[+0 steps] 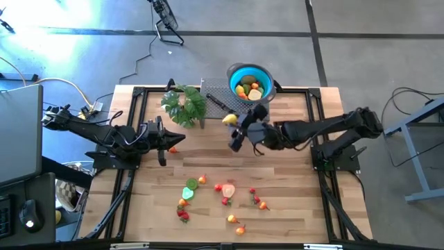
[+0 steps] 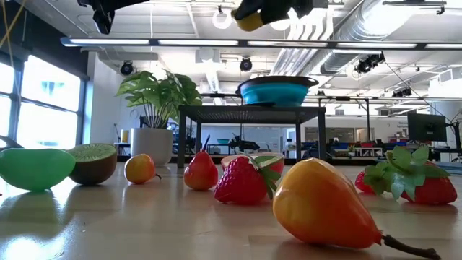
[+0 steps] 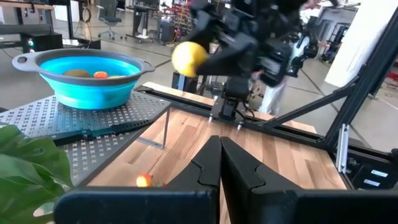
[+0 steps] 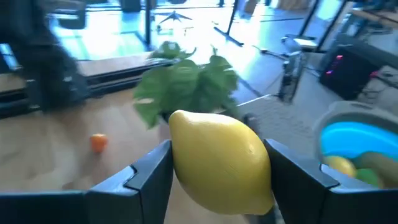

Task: Pick & Place Fruit
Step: Put the yellow lemon in the blue bowl on the shelf

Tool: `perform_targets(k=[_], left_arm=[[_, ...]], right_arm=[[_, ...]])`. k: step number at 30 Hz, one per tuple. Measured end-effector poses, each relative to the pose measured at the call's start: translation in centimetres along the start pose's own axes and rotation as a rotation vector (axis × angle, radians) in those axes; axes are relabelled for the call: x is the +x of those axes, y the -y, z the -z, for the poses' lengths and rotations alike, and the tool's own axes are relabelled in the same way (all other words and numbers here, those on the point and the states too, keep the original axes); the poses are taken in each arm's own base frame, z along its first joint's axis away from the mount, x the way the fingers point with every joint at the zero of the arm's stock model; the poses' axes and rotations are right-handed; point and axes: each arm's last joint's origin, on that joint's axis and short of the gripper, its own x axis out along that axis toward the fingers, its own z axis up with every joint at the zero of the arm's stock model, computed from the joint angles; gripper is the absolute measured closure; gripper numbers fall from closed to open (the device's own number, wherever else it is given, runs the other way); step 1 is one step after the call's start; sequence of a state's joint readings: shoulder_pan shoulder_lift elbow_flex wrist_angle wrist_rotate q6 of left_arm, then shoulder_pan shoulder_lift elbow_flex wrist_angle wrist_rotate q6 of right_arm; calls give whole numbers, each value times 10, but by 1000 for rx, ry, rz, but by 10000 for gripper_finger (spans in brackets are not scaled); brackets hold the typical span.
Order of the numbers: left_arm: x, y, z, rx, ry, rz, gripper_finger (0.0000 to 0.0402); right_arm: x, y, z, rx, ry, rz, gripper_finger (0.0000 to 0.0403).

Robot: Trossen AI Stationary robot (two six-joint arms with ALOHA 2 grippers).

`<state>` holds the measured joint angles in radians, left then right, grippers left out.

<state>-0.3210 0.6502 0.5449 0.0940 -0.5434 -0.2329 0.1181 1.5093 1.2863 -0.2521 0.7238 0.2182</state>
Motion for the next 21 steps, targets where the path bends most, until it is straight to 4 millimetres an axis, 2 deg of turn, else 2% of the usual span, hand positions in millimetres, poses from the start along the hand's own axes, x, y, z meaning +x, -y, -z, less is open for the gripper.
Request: perform_targets(k=[5,12,21], left_arm=[[0,0,0,0,0,0,402],[0,0,0,0,0,0,402],[0,-1,2,11,-17,-12,402]], right_arm=[[21,27,-4,14,-22,59,182],[51,77,-9,73,-60,95,182],[73,137,-9,171,-90,139,182]])
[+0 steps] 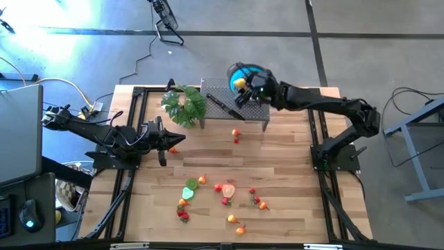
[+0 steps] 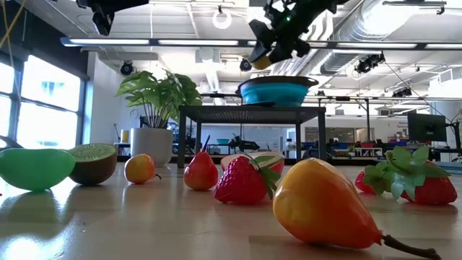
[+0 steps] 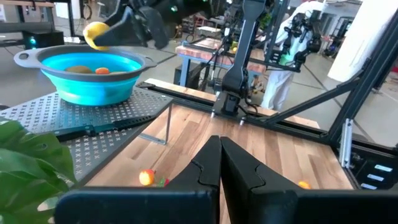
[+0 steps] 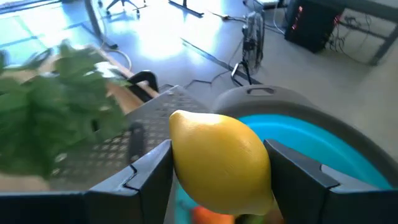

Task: Pick & Place Fruit
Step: Put the yellow lemon in the blue bowl on the shelf, then put the yellow pear in the blue bowl on the shelf

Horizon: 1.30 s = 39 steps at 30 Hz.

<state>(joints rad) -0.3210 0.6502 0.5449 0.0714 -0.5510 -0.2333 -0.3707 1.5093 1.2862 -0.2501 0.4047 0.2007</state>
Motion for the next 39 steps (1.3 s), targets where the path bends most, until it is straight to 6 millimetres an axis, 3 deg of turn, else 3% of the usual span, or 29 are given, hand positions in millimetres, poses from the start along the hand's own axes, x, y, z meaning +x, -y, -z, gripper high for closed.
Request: perform_targets(k=[7,13,29,39], left_arm=[[0,-2,0,-7,13,-56,402],[0,-2,0,-7,16,-69,402],[0,-2,0,2,14,-71,402],[0,-2,0,3,13,-71,402]], right_arm=[[12,32,-5,108,-17,15,181],[16,45,-3,120,-52,24,181],[16,48,4,103,-123,43,177],[16,49,3,97,-112,91,120]])
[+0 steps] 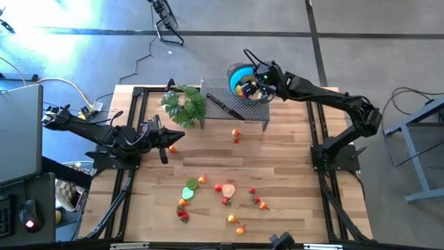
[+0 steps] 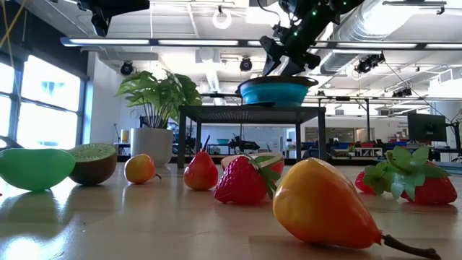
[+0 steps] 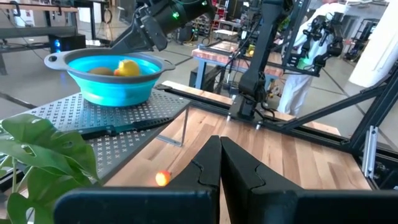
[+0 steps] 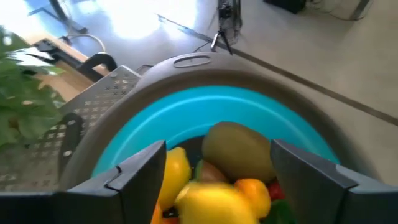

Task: Pick & Place Fruit
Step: Put the yellow pear in the blue bowl on the shelf

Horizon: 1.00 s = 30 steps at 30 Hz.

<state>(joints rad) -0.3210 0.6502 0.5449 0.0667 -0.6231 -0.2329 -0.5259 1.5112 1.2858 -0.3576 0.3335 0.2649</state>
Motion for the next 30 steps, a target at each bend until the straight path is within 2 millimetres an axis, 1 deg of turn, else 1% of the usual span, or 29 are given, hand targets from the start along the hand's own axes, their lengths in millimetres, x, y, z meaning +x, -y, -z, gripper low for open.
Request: perform_targets(k=[3,6,10,14,17,26,30], left_arm=[[0,0,0,2,-3,-1,402],[0,0,0,-6,-3,-1,402],[0,0,0,-7,-3,0,402],[0,0,0,-9,-3,0,402],[0,0,1,-3,-10,-1,402],[0,0,1,2,-14,-2,402],[0,0,1,1,-13,-2,402]], right_arm=[[0,0,0,-3,3,3,108],[0,-1,0,-1,-1,-15,108],[-2,-6,1,-10,-8,-58,123],[-11,-13,-1,-18,18,-93,144],[-25,-18,-5,-16,58,-124,162],[-84,-26,-23,20,239,-253,216],[-107,-29,-28,35,306,-314,236]])
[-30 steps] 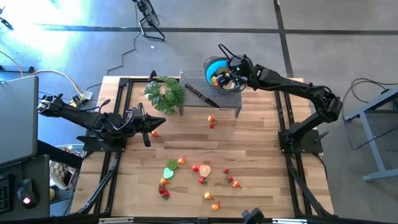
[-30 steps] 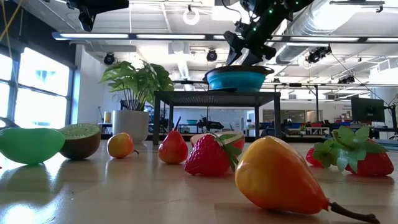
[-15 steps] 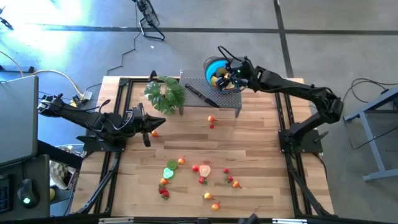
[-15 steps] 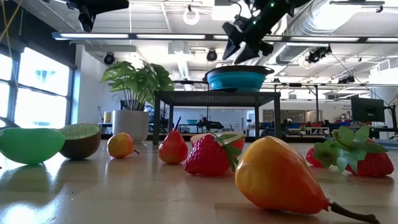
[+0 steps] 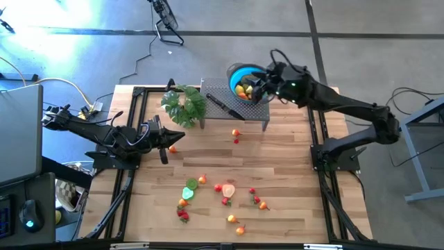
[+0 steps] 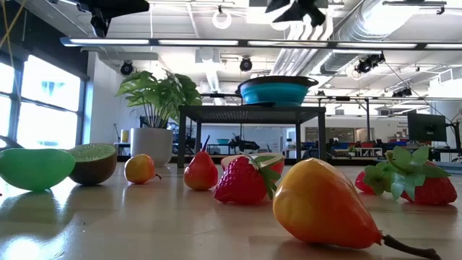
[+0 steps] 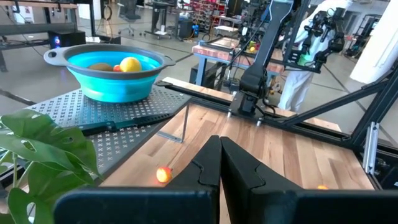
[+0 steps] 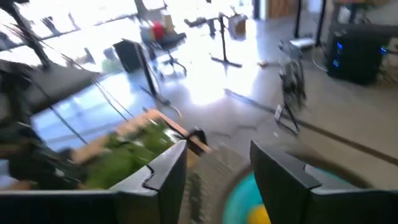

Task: Pick & Place Fruit
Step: Put the yellow pear in the blue bowl on the shelf

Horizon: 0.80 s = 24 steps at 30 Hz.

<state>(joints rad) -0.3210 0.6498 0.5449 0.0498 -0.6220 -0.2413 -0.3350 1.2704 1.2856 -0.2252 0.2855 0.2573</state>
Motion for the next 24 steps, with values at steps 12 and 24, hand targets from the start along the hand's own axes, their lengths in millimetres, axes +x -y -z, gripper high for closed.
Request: perform_targets(k=[12,24], left_arm=[[0,0,0,0,0,0,402],[0,0,0,-3,0,2,402]], right_arm=[[-25,-43,4,-11,-7,-262,280],[-55,-95,23,-32,-89,-520,316]])
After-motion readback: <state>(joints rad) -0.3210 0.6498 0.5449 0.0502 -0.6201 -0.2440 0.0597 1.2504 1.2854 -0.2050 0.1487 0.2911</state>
